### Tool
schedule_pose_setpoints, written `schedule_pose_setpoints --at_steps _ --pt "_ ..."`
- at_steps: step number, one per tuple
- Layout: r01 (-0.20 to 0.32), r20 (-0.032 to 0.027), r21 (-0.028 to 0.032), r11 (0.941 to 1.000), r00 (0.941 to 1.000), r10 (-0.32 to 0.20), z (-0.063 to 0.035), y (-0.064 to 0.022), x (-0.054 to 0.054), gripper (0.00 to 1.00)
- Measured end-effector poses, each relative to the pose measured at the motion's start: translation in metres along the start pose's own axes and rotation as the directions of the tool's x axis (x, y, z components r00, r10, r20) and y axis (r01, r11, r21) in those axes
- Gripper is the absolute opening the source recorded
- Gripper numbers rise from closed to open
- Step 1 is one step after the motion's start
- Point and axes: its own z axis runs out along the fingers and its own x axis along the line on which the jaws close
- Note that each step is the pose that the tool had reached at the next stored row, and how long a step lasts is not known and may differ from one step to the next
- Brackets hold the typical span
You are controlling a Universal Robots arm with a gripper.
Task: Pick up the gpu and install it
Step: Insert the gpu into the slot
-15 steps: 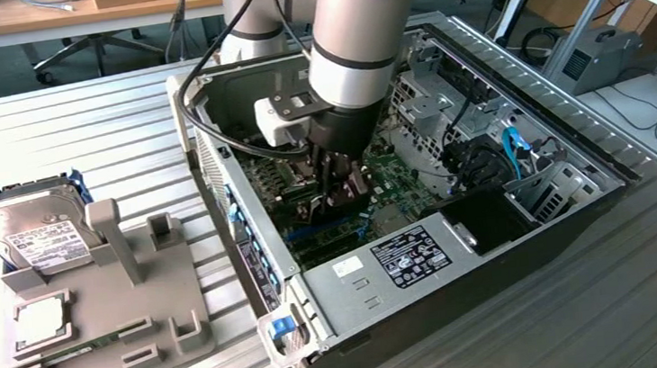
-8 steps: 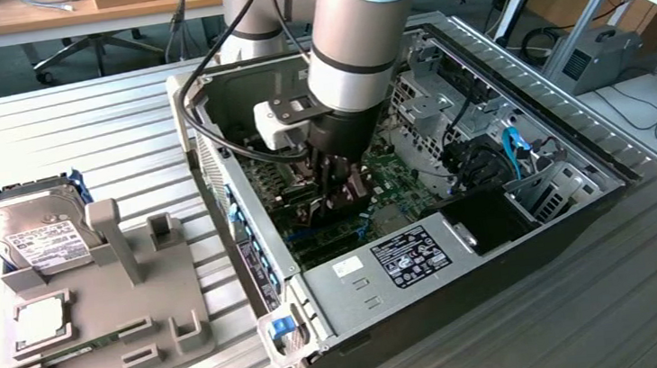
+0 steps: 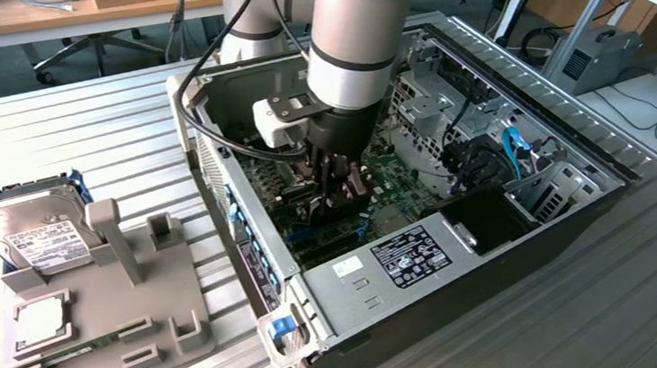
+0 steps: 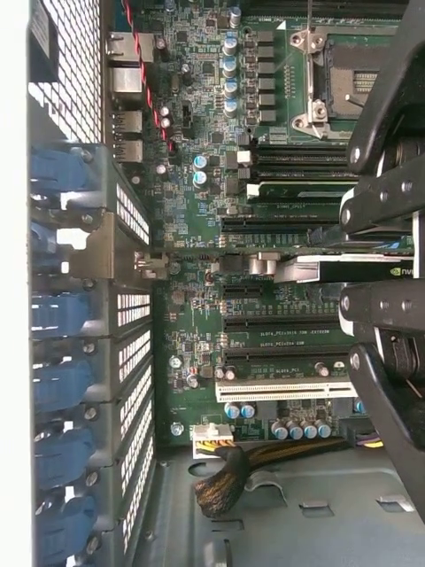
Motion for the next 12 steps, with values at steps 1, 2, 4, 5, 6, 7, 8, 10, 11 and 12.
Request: schedule_pose_setpoints --at_steps 1,2,4,5,6,7,8,10,11,12 --pt "0.000 0.0003 0.0001 1.0000 1.0000 0.000 -0.0001 0.0000 0.0000 0.26" --pt "0.000 0.0003 0.0002 1.0000 1.0000 0.000 -0.0001 0.0000 0.0000 0.26" --pt "0.000 0.0000 0.0000 1.0000 1.0000 0.000 -0.0002 0.0000 0.0000 0.26" --pt "0.000 0.0000 0.0000 1.0000 1.0000 0.000 -0.0002 0.0000 0.0000 0.26" --pt "0.000 -0.0001 0.0000 1.0000 1.0000 0.000 -0.0003 0.0000 -0.0001 0.26" --pt "0.000 -0.0003 -0.0001 1.0000 1.0000 0.000 -0.0003 0.0000 -0.0001 0.26" --pt "0.001 -0.0006 -0.0001 1.0000 1.0000 -0.001 -0.0004 0.0000 -0.0002 0.26" --pt "0.001 -0.0004 0.0000 1.0000 1.0000 -0.001 -0.0004 0.0000 -0.0004 0.26" --pt "0.002 -0.0003 0.0001 1.0000 1.0000 -0.002 -0.0005 0.0002 -0.0005 0.26" --pt "0.002 -0.0005 0.0000 1.0000 1.0000 -0.002 -0.0009 0.0007 -0.0005 0.26"
